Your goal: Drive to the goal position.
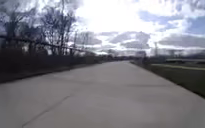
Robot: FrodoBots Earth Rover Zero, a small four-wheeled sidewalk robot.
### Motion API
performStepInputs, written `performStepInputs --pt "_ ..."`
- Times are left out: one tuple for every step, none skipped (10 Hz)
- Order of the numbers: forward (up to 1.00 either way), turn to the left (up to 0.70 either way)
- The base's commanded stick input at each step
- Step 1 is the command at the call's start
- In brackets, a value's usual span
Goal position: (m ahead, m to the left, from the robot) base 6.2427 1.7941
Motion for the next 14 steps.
performStepInputs --pt "1.0 0.02" --pt "1.0 0.01" --pt "1.0 0.0" --pt "1.0 -0.03" --pt "1.0 -0.05" --pt "1.0 -0.07" --pt "1.0 -0.09" --pt "1.0 -0.11" --pt "1.0 -0.13" --pt "1.0 -0.15" --pt "1.0 -0.17" --pt "1.0 -0.19" --pt "1.0 -0.21" --pt "1.0 -0.16"
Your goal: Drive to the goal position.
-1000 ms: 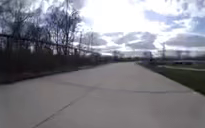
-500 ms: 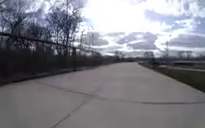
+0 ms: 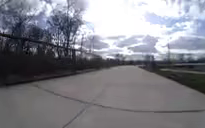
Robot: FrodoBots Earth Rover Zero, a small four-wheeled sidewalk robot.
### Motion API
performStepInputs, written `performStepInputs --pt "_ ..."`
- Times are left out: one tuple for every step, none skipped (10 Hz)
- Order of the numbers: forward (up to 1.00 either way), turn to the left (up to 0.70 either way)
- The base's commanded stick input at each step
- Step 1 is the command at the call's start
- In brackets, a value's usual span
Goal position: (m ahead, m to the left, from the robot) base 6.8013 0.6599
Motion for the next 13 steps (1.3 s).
performStepInputs --pt "1.0 -0.06" --pt "1.0 -0.05" --pt "1.0 -0.04" --pt "1.0 -0.03" --pt "1.0 -0.19" --pt "1.0 -0.18" --pt "1.0 -0.1" --pt "1.0 -0.07" --pt "1.0 -0.03" --pt "1.0 -0.01" --pt "1.0 -0.04" --pt "1.0 -0.07" --pt "1.0 -0.11"
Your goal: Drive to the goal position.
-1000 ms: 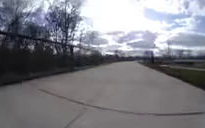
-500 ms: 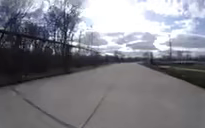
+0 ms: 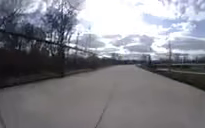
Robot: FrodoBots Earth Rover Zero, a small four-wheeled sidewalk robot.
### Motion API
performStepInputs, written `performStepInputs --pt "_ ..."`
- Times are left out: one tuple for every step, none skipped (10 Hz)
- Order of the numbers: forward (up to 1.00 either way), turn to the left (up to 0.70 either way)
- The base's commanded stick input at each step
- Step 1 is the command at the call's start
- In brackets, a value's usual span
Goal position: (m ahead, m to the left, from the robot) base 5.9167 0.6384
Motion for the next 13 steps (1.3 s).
performStepInputs --pt "1.0 -0.14" --pt "1.0 -0.17" --pt "1.0 -0.2" --pt "1.0 -0.23" --pt "1.0 -0.26" --pt "1.0 -0.28" --pt "1.0 -0.27" --pt "1.0 -0.26" --pt "1.0 -0.24" --pt "1.0 -0.23" --pt "1.0 -0.22" --pt "1.0 -0.21" --pt "1.0 -0.19"
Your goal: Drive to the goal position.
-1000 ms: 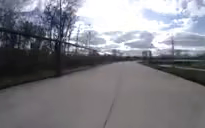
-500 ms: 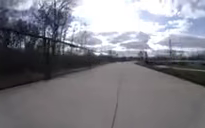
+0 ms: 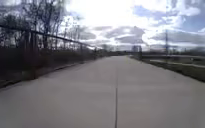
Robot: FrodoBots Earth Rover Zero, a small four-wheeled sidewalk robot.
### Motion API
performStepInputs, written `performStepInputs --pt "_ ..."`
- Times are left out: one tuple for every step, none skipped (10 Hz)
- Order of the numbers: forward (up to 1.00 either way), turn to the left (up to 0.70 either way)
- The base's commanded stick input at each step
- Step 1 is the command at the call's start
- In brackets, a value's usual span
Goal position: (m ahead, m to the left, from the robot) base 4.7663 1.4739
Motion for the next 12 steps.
performStepInputs --pt "1.0 -0.16" --pt "1.0 -0.14" --pt "1.0 -0.11" --pt "1.0 -0.08" --pt "1.0 -0.06" --pt "1.0 -0.03" --pt "1.0 -0.01" --pt "1.0 0.0" --pt "1.0 0.0" --pt "1.0 0.0" --pt "1.0 0.0" --pt "1.0 0.0"
